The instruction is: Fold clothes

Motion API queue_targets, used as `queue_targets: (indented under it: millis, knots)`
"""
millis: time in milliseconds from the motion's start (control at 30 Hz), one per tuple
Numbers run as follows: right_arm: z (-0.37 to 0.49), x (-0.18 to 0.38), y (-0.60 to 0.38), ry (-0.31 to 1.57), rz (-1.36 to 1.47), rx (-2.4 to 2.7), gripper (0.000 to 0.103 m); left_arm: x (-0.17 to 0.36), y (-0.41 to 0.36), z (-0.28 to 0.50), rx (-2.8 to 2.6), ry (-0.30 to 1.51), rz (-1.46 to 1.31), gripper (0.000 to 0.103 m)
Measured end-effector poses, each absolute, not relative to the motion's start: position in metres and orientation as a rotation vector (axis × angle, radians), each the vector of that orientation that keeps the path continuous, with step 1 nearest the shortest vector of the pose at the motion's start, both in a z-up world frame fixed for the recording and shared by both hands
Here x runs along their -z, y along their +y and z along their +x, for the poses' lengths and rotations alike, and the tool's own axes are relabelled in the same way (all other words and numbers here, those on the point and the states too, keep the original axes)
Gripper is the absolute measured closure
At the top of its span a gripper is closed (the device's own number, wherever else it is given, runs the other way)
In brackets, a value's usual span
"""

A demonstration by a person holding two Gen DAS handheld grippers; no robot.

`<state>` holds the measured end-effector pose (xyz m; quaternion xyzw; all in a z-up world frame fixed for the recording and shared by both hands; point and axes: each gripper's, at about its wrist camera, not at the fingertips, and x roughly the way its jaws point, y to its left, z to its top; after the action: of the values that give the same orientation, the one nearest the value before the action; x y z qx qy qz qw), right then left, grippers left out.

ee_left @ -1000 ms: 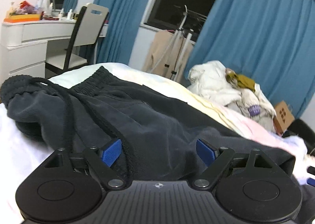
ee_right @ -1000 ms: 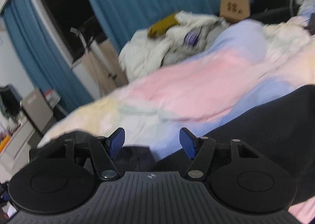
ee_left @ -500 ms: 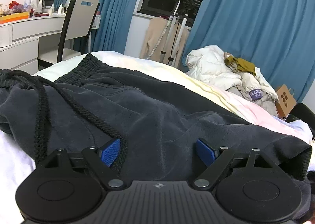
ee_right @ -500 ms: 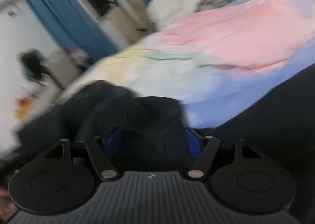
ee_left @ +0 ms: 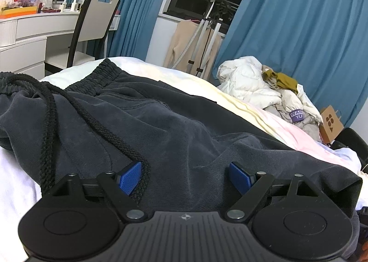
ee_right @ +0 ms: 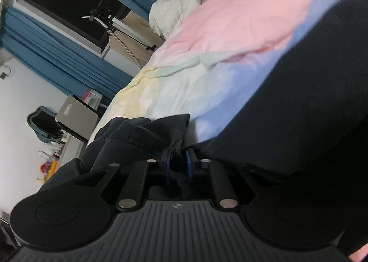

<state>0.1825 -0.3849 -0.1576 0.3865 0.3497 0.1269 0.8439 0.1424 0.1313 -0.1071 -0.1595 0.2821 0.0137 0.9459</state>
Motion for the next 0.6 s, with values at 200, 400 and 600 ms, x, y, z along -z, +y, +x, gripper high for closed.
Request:
queue_targets:
  millis: [200, 400, 600]
  knots:
    - [0.191, 0.149, -0.374, 0.717, 0.739, -0.272, 0.054, 0.108, 0.130, 0.144, -0.031, 0.570, -0.317, 0.019]
    - [0.211, 0.154, -0.362, 0.722, 0.742, -0.236, 0.062, 0.112, 0.130, 0.149, -0.039, 0.570, -0.322, 0.019]
    - [0.223, 0.163, -0.362, 0.752, 0.800, -0.151, 0.096, 0.113, 0.130, 0.154, -0.039, 0.568, -0.298, 0.019]
